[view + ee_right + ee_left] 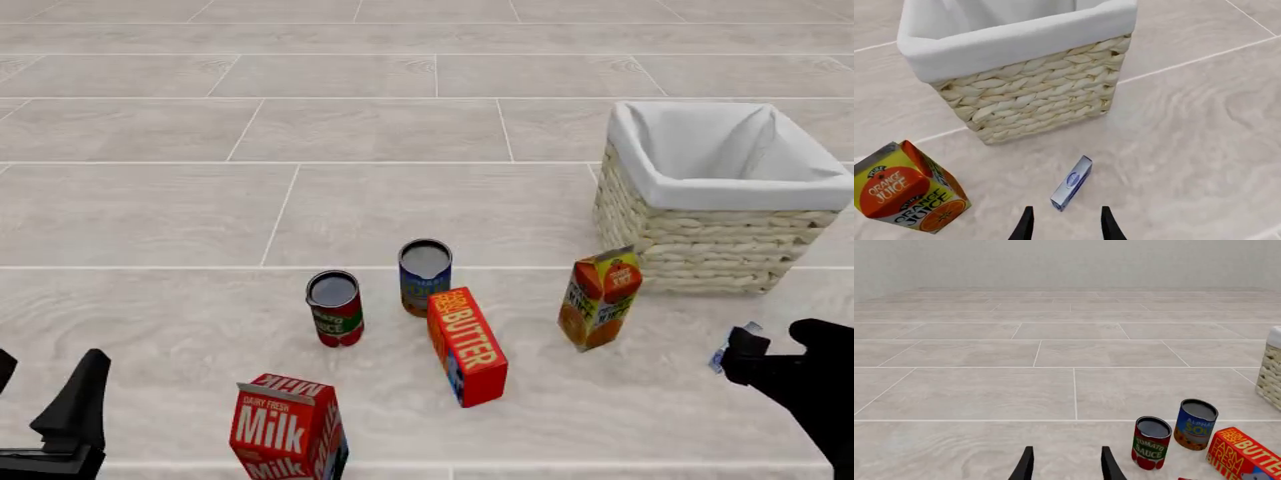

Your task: Pick the cream cheese and place it in the basket.

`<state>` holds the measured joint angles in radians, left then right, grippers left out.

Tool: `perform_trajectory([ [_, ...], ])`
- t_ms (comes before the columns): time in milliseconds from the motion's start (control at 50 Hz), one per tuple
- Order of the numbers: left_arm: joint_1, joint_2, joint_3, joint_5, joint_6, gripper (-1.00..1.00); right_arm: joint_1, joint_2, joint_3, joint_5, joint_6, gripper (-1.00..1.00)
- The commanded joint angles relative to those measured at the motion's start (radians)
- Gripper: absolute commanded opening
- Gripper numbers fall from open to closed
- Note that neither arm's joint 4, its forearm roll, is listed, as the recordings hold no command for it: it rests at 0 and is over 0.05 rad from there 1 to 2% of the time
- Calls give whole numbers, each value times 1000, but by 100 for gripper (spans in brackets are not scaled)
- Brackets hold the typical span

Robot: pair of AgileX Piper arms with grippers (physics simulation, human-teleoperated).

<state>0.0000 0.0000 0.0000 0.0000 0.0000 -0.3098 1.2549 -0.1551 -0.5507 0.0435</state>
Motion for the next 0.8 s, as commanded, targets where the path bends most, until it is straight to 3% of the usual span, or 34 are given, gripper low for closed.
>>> perform_trajectory([
  [20, 0, 0, 0, 0, 0, 100, 12, 117, -17, -74, -8, 100],
  [500, 0, 0, 0, 0, 0, 100, -4, 391, -20, -291, -22, 100],
  [800, 0, 0, 0, 0, 0, 100, -6, 494, -42, -352, -36, 100],
])
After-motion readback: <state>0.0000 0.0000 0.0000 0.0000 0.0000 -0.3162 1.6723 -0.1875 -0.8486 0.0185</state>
